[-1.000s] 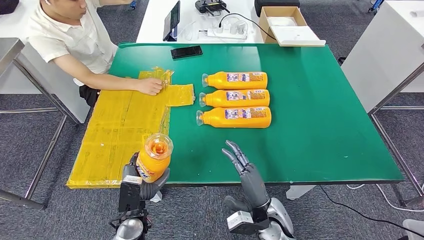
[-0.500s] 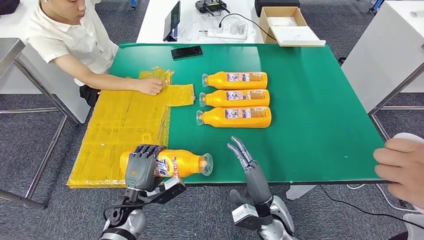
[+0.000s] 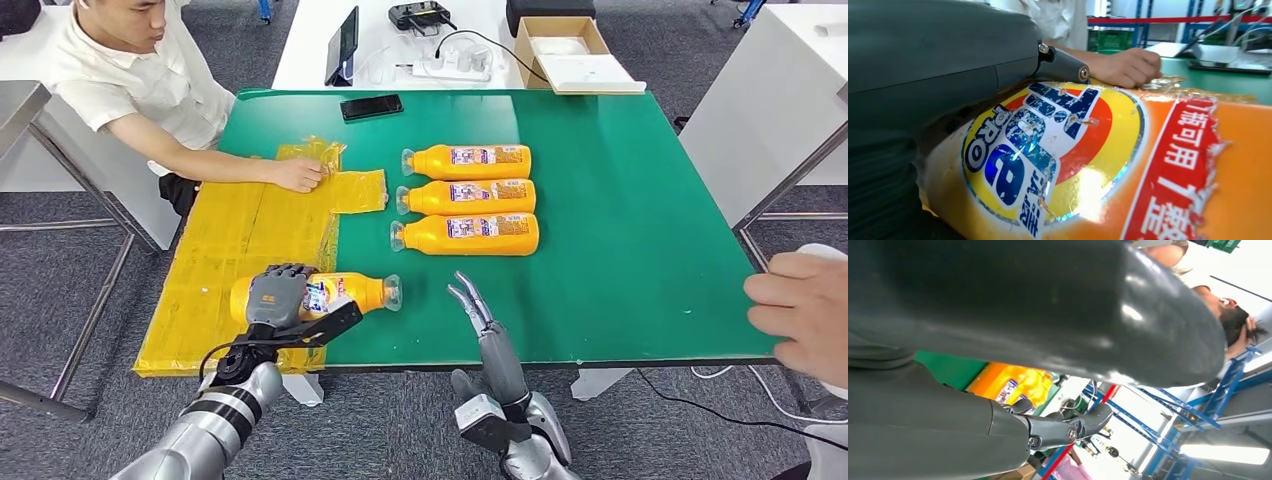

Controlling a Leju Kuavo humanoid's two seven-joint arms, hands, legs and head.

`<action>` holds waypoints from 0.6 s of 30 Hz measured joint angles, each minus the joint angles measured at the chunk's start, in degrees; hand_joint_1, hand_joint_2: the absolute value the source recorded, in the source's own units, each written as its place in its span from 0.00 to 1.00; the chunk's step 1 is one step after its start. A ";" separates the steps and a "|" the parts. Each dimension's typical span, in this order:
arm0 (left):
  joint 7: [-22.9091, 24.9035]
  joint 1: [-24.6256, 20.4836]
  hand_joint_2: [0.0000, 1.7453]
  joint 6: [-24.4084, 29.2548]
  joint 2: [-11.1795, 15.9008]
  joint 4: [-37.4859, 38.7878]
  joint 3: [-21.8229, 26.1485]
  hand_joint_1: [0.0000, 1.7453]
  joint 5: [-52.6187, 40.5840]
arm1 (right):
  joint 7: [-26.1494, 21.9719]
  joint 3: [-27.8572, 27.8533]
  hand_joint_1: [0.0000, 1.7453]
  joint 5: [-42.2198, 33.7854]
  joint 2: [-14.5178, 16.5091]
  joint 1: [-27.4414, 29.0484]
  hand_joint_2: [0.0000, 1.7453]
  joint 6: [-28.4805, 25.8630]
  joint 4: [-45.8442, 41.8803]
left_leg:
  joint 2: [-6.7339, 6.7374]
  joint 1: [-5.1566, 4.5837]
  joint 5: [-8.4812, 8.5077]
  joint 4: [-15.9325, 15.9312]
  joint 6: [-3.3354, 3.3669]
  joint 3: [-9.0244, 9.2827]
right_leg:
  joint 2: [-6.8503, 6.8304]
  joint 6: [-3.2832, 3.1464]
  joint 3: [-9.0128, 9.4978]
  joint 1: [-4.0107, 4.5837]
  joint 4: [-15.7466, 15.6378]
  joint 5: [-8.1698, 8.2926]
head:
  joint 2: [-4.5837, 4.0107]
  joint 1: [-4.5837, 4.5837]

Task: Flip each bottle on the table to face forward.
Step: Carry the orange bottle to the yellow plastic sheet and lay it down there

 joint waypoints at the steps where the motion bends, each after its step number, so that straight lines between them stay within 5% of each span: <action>1: 0.46 -0.58 1.00 -0.30 0.19 0.70 -0.09 1.00 -0.04 | 0.00 0.01 0.00 -0.02 0.14 0.01 0.00 -0.15 0.27 | 0.00 0.01 0.02 0.00 -0.02 0.00 | 0.00 -0.01 0.00 0.01 0.01 0.01 | 0.01 0.01; 3: 0.59 -1.65 1.00 -1.08 0.57 1.90 -0.20 0.93 0.64 | 0.00 0.05 0.00 -0.30 0.44 0.03 0.00 -0.53 0.76 | 0.01 0.02 0.04 0.00 -0.04 0.02 | 0.01 -0.04 0.01 0.02 0.02 0.03 | 0.01 0.01; 5: -0.35 -2.43 1.00 -1.71 0.92 2.83 -0.28 0.63 1.66 | 0.00 0.14 0.00 -0.81 0.63 0.08 0.00 -1.20 1.15 | 0.02 0.02 0.05 0.00 -0.06 0.04 | 0.01 -0.05 0.01 0.03 0.03 0.04 | 0.01 0.01; 7: -2.65 -2.77 1.00 -2.64 1.16 3.32 -0.32 0.21 3.08 | 0.00 0.24 0.00 -1.56 0.67 0.20 0.00 -2.25 1.39 | 0.02 0.03 0.07 0.00 -0.07 0.06 | 0.01 -0.05 0.02 0.04 0.03 0.04 | 0.01 0.00; 9: -5.03 -2.88 1.00 -3.78 1.27 3.46 -0.32 0.01 4.53 | 0.00 0.31 0.00 -2.25 0.67 0.35 0.00 -3.11 1.48 | 0.02 0.03 0.10 0.00 -0.07 0.07 | 0.00 -0.06 0.03 0.04 0.04 0.04 | 0.01 -0.01; 13: -9.99 -2.88 1.00 -6.88 1.51 3.46 -0.31 0.00 7.89 | 0.00 0.45 0.00 -3.08 0.69 0.44 0.00 -4.63 1.71 | 0.01 0.04 0.13 0.00 -0.07 0.05 | 0.00 -0.05 0.04 0.03 0.06 0.04 | 0.02 -0.01; 18: -22.50 0.12 1.00 -17.43 1.55 -0.93 -1.41 0.00 17.81 | 0.00 1.82 0.00 -6.21 0.62 0.34 0.00 -6.48 1.83 | -0.24 0.01 0.13 0.00 -0.06 0.03 | -0.08 -0.01 0.12 -0.02 0.05 -0.03 | 0.01 -0.01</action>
